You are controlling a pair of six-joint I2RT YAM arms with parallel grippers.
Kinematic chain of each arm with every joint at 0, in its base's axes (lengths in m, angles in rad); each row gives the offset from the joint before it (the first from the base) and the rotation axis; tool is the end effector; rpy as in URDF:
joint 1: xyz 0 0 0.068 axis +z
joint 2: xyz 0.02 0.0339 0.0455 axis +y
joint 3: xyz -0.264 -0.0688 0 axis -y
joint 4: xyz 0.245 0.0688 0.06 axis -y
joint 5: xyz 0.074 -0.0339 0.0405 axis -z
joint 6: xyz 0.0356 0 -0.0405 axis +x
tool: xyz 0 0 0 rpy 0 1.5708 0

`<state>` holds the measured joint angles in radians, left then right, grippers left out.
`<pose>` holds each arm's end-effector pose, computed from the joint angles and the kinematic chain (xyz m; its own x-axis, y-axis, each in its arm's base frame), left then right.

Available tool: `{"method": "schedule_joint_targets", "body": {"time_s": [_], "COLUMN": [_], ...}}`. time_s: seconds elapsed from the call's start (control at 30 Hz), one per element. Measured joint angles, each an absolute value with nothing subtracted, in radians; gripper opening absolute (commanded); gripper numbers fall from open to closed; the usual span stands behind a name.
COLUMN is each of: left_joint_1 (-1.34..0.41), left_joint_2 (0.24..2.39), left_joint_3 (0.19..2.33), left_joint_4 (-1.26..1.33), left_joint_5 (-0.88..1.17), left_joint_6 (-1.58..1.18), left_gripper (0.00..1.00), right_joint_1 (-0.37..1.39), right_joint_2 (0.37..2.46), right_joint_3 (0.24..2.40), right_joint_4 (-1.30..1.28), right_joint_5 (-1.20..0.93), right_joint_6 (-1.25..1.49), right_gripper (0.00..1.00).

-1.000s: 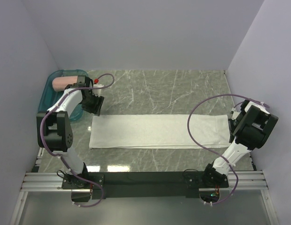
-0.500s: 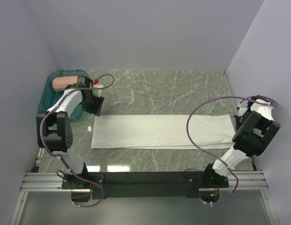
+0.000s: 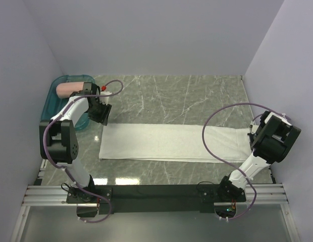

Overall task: Roll the towels
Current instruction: Fold the towel

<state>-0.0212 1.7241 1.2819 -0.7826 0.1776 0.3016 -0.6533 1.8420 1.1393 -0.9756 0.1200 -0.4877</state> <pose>0.3442 -0.0136 0.2212 -0.8741 0.3110 -0.3732 0.3565 0.9325 -0.0580 0.2394 -0.1886 0.1466 -0.9754 0.1608 0.1506 0.1541 0.9865 -0.0549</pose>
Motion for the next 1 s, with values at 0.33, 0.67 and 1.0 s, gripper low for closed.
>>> {"method": "schedule_joint_targets", "body": {"time_s": [0.33, 0.67, 1.0], "left_joint_1": [-0.021, -0.049, -0.061], "left_joint_2": [1.837, 1.953, 2.144], "left_joint_3": [1.298, 1.36, 1.662], "left_joint_4": [-0.756, -0.722, -0.714], "left_joint_5": [0.2, 0.13, 0.081], "left_joint_6": [0.29, 0.239, 0.192], "left_gripper": [0.35, 0.15, 0.37], "right_joint_1": [-0.652, -0.647, -0.607], "right_joint_2": [1.843, 1.843, 1.839], "right_joint_3": [1.14, 1.14, 1.276], "right_joint_4": [-0.973, -0.974, -1.039], "right_joint_5": [0.132, 0.131, 0.002], "right_joint_6": [-0.488, -0.499, -0.518], "right_gripper": [0.0, 0.02, 0.43]}}
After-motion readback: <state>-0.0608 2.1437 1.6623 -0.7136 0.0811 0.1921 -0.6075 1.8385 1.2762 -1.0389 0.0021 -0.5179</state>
